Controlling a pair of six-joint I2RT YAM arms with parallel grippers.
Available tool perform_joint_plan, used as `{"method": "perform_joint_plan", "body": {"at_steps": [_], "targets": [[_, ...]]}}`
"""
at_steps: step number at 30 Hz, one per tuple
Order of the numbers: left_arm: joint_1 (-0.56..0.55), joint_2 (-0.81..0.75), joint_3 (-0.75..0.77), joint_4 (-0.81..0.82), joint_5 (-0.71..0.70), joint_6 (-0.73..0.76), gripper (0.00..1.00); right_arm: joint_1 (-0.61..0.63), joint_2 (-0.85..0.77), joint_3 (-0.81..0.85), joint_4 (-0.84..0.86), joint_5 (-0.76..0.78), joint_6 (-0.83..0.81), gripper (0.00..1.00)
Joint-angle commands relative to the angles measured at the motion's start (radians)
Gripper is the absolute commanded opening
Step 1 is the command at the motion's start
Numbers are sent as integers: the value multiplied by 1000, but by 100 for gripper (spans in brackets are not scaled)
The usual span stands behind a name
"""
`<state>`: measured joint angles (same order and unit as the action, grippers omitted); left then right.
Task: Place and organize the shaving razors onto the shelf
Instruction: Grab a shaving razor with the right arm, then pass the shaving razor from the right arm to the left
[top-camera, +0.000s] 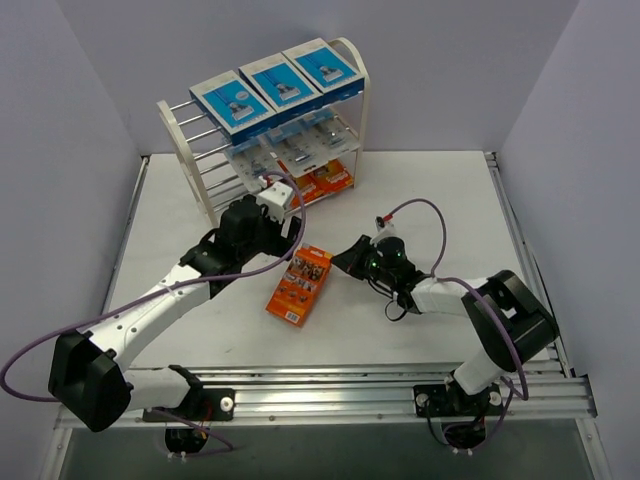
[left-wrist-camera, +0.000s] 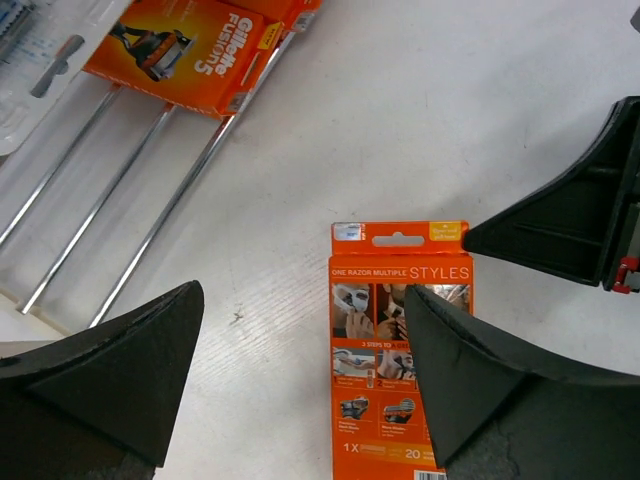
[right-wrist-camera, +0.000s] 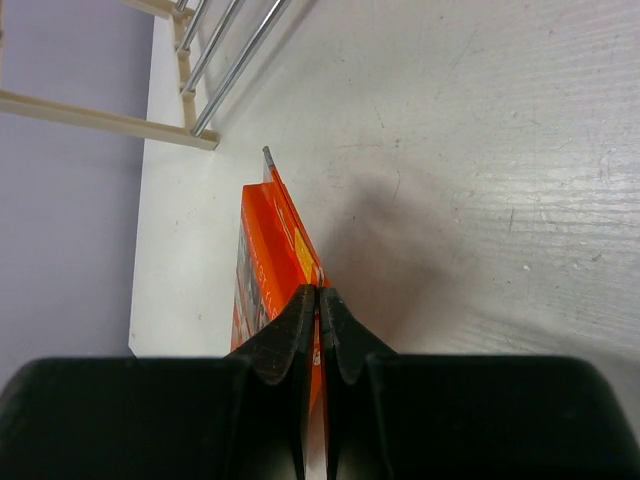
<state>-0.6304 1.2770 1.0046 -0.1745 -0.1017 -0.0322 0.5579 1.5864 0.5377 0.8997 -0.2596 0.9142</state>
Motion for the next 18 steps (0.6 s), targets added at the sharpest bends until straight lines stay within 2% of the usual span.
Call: {"method": "perform_joint_plan", "body": {"at_steps": [1,3,8,18], "targets": [[8,-21,-17,18,-21,25,91,8,-86,47,-71,-9,-90,0],[17,-30,-17,17,-10,25,91,10,-126,56,-117,-15,-119,0],[46,-64,-3,0,184,29,92,10,-216,65,-156,-67,-228,0],[63,-208,0,-23,349,67,94,39,-367,107,-272,-185,-429,0]]}}
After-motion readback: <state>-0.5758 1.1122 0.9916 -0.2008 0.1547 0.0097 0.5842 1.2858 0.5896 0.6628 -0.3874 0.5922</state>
